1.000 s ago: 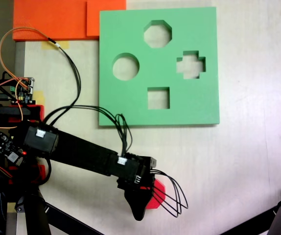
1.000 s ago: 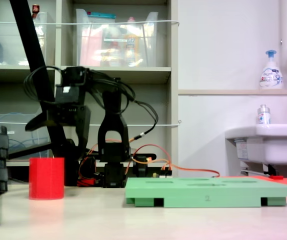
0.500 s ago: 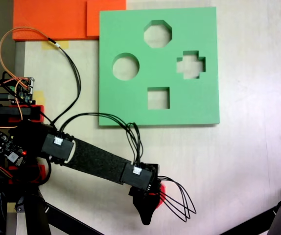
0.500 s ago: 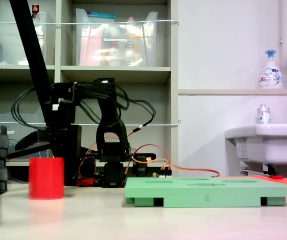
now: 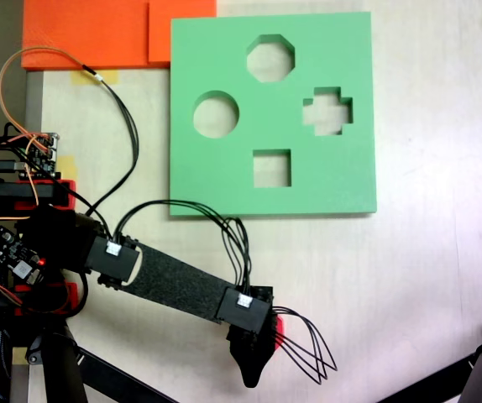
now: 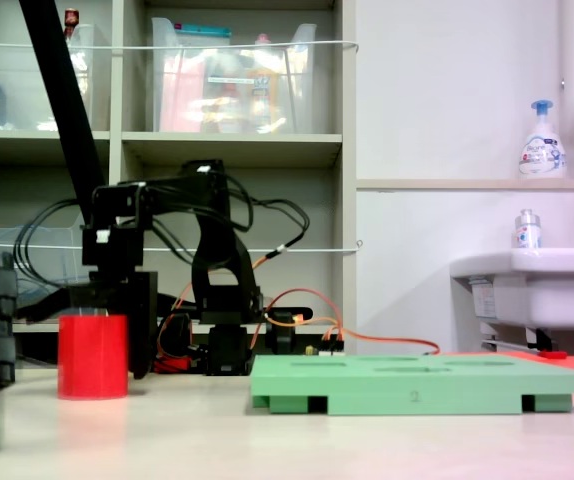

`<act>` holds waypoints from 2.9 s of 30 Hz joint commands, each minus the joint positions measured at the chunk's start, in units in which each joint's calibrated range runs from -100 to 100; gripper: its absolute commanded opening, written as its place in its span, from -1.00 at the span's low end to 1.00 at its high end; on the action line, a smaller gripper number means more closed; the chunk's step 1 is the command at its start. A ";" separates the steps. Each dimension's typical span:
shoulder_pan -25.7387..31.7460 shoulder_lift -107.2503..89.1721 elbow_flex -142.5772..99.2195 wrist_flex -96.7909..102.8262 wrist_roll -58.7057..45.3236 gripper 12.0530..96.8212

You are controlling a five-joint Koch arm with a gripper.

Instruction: Put the octagonal pillar block into the corresponding hole

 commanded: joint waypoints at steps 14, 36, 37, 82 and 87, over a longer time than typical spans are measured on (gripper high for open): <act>-0.34 0.50 -0.37 -4.31 -0.39 -0.26; 3.71 -32.74 0.53 -16.05 6.30 -0.54; 4.40 -35.68 0.53 -16.05 7.03 -0.54; 37.51 -24.08 2.62 37.87 39.76 -0.54; 38.78 -22.55 3.22 38.64 39.76 -0.53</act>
